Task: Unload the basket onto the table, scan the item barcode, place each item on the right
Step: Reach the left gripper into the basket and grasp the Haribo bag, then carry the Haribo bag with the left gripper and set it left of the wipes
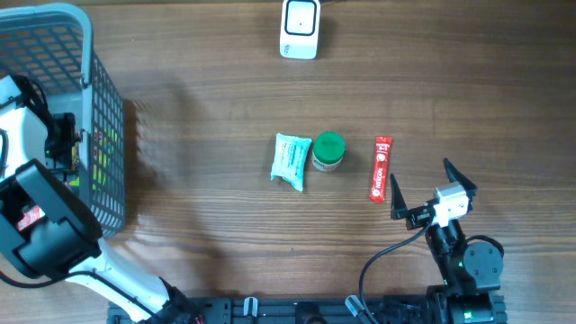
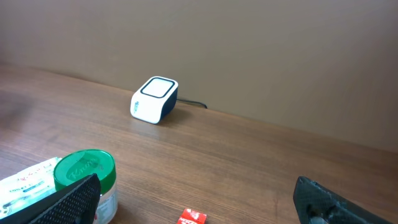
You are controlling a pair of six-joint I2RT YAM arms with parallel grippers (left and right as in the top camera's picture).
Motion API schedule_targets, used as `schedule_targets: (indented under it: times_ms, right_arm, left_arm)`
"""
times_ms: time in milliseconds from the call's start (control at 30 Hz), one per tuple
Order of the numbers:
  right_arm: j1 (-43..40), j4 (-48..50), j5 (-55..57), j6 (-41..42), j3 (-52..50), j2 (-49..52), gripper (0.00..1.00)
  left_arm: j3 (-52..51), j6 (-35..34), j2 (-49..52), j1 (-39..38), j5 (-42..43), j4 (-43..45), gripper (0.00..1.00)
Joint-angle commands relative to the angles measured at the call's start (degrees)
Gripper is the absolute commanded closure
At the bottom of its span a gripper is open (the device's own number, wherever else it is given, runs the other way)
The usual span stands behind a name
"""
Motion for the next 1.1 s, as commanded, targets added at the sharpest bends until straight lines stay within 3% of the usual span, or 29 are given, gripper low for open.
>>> schedule_targets:
  times_ms: [0,100,167,200,267,333,367,600,867,1067]
  right_arm:
    - [0.2,0.2,1.0,-0.6,-0.1,-0.3,0.00]
    - [0.2,0.2,1.0,-0.6,-0.1,-0.3,0.00]
    - [0.2,0.2,1.0,-0.6,-0.1,-0.3,0.00]
    - [0.2,0.2,1.0,-0.6,-0.1,-0.3,0.00]
    - [0.2,0.2,1.0,-0.6,-0.1,-0.3,0.00]
    - [0.2,0.2,1.0,-0.6,-0.1,-0.3,0.00]
    - [0.2,0.2,1.0,-0.6,-0.1,-0.3,0.00]
    - [0.2,0.2,1.0,-0.6,-0.1,-0.3,0.00]
    - [0.2,0.2,1.0,-0.6,-0.1,-0.3,0.00]
    - [0.2,0.2,1.0,-0.6,-0.1,-0.3,0.00]
  left_arm:
    - [0.1,5.7,2.9,0.2,-1.8,1.0,0.00]
    - [0.1,8.6,4.4,0.2,-1.6,1.0,0.04]
    - [0.1,9.0,4.6,0.2,-1.4,0.7,0.15]
    - [0.1,10.4,4.6,0.2,-0.4,0.6,0.24]
    - [0.2,12.5,4.6,0.2,2.4,0.6,0.52]
    - [1.5,14.2,4.3,0.4,4.5,-0.8,0.91]
    - [2.7,14.2,4.2,0.5,4.5,-2.2,0.96]
    - [23.6,14.6,3.1,1.8,4.4,-19.4,0.96]
    - [59.5,14.6,0.2,2.2,4.7,-38.8,0.96]
    - [73.5,14.6,-6.8,-0.7,13.9,-47.8,0.96]
